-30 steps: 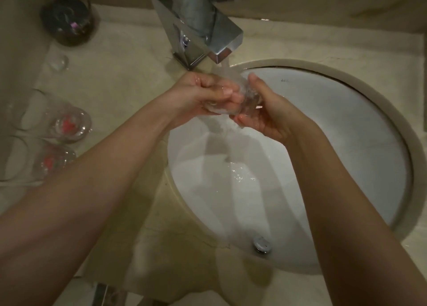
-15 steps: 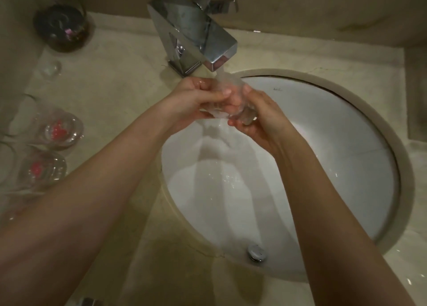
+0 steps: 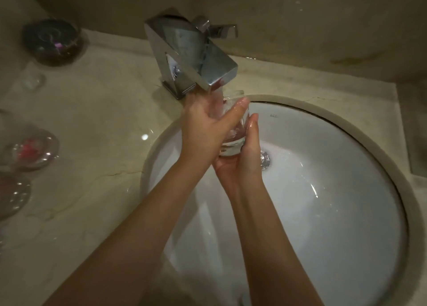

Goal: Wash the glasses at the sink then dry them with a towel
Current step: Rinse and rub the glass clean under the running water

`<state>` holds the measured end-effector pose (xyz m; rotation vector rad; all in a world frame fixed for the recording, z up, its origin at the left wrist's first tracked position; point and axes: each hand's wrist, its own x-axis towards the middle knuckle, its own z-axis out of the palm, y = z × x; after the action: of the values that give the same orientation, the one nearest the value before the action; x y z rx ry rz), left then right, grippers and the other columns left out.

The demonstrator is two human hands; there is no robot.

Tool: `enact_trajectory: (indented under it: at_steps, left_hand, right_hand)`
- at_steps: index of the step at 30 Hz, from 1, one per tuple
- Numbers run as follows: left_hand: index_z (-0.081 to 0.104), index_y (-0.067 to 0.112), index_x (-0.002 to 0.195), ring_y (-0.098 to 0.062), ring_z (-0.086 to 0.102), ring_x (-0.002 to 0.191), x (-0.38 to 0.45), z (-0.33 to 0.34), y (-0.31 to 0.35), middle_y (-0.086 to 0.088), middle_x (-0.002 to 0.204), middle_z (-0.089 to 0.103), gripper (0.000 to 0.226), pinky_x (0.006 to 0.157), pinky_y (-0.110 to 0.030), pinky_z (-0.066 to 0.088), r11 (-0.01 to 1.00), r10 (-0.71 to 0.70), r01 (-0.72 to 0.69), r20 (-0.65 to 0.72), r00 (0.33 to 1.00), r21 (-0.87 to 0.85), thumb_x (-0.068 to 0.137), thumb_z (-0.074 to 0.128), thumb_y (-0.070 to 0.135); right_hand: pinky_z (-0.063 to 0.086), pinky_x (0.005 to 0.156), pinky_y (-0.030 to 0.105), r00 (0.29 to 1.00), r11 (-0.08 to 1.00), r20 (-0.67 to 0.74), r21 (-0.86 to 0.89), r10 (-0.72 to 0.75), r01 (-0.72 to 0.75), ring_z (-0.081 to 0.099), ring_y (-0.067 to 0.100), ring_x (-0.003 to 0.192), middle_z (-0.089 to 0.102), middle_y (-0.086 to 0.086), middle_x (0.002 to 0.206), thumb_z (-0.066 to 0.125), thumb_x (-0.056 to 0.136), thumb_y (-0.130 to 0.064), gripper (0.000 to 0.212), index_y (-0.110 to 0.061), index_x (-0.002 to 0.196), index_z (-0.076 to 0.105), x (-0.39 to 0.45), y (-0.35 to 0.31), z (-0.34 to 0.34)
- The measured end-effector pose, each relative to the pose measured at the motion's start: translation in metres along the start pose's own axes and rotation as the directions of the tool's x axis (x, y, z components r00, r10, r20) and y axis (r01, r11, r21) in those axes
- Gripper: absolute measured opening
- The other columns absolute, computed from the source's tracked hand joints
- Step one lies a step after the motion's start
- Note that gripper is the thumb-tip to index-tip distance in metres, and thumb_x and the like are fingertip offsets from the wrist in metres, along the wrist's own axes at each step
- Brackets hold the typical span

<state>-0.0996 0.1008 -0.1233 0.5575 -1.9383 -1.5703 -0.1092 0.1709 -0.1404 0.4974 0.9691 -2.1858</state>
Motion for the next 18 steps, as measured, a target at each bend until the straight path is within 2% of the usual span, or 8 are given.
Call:
enact_trajectory:
  at_steps: [2,4,7,10,13,14,16,18]
  left_hand:
    - [0.061,0.040,0.090,-0.008,0.061,0.085,0.000,0.001,-0.006,0.006,0.084,0.058,0.024,0.085,-0.034,0.053,0.995,-0.044,0.039,-0.059,0.997,-0.092,0.071,0.076,0.040]
    - [0.063,0.036,0.082,-0.008,0.060,0.081,-0.001,-0.002,-0.013,0.006,0.082,0.060,0.018,0.079,-0.031,0.053,0.986,-0.114,0.107,-0.044,0.993,-0.129,0.071,0.076,0.041]
    - [0.056,0.023,0.078,-0.005,0.057,0.073,-0.007,-0.004,-0.019,0.009,0.075,0.058,0.023,0.071,-0.022,0.046,0.985,-0.138,0.136,-0.015,0.990,-0.105,0.073,0.072,0.039]
    - [0.053,0.024,0.086,-0.007,0.062,0.078,-0.013,-0.002,-0.019,0.009,0.083,0.061,0.030,0.075,-0.023,0.049,0.968,-0.206,0.197,-0.047,0.977,-0.154,0.070,0.073,0.040]
    - [0.054,0.021,0.099,-0.008,0.069,0.080,-0.017,-0.004,-0.023,0.007,0.089,0.066,0.042,0.074,-0.028,0.054,0.882,-0.346,0.316,-0.025,0.938,-0.350,0.068,0.074,0.040]
    - [0.056,0.019,0.104,-0.010,0.070,0.082,-0.018,-0.006,-0.024,0.006,0.091,0.068,0.052,0.075,-0.031,0.056,0.860,-0.390,0.357,-0.018,0.921,-0.364,0.064,0.077,0.043]
    - [0.063,0.018,0.106,-0.015,0.072,0.087,-0.019,-0.007,-0.027,0.003,0.093,0.072,0.064,0.083,-0.039,0.058,0.847,-0.453,0.422,-0.023,0.891,-0.325,0.055,0.077,0.053]
    - [0.067,0.021,0.098,-0.020,0.072,0.090,-0.020,-0.007,-0.027,0.000,0.093,0.074,0.054,0.090,-0.048,0.056,0.846,-0.481,0.461,-0.012,0.876,-0.269,0.058,0.075,0.057]
  right_hand:
    - [0.056,0.076,0.032,1.000,0.997,0.014,-0.078,0.008,-0.007,0.071,0.013,0.084,0.074,0.002,0.094,0.038,0.095,-0.058,0.052,-0.016,0.108,0.066,-0.001,0.002,-0.003]
    - [0.058,0.079,0.036,0.997,0.966,-0.042,-0.255,-0.061,0.048,0.071,0.015,0.085,0.073,0.005,0.099,0.044,0.091,-0.063,0.057,-0.014,0.113,0.062,-0.001,0.006,-0.008]
    - [0.055,0.089,0.051,0.974,0.831,-0.091,-0.542,-0.207,0.126,0.070,0.022,0.094,0.071,0.008,0.102,0.052,0.062,-0.085,0.084,-0.014,0.106,0.061,0.004,0.013,-0.013]
    - [0.054,0.090,0.049,0.973,0.830,-0.077,-0.538,-0.218,0.144,0.070,0.022,0.097,0.072,0.003,0.103,0.048,0.051,-0.093,0.090,-0.023,0.105,0.064,0.007,0.020,-0.013]
    - [0.053,0.093,0.051,0.994,0.917,-0.024,-0.389,-0.104,0.087,0.070,0.026,0.100,0.073,0.007,0.109,0.040,0.083,-0.076,0.071,-0.019,0.114,0.068,0.011,0.019,-0.015]
    - [0.052,0.093,0.051,0.996,0.901,-0.020,-0.427,-0.091,0.074,0.070,0.024,0.099,0.074,0.006,0.106,0.037,0.089,-0.071,0.063,-0.022,0.108,0.071,0.011,0.018,-0.015]
    - [0.052,0.095,0.049,0.989,0.823,-0.047,-0.561,-0.141,0.090,0.070,0.020,0.095,0.075,-0.001,0.097,0.036,0.084,-0.076,0.059,-0.030,0.096,0.070,0.010,0.021,-0.017]
    - [0.053,0.092,0.047,0.975,0.779,-0.046,-0.611,-0.215,0.143,0.068,0.016,0.093,0.069,-0.009,0.092,0.043,0.070,-0.084,0.055,-0.038,0.097,0.057,0.007,0.024,-0.014]
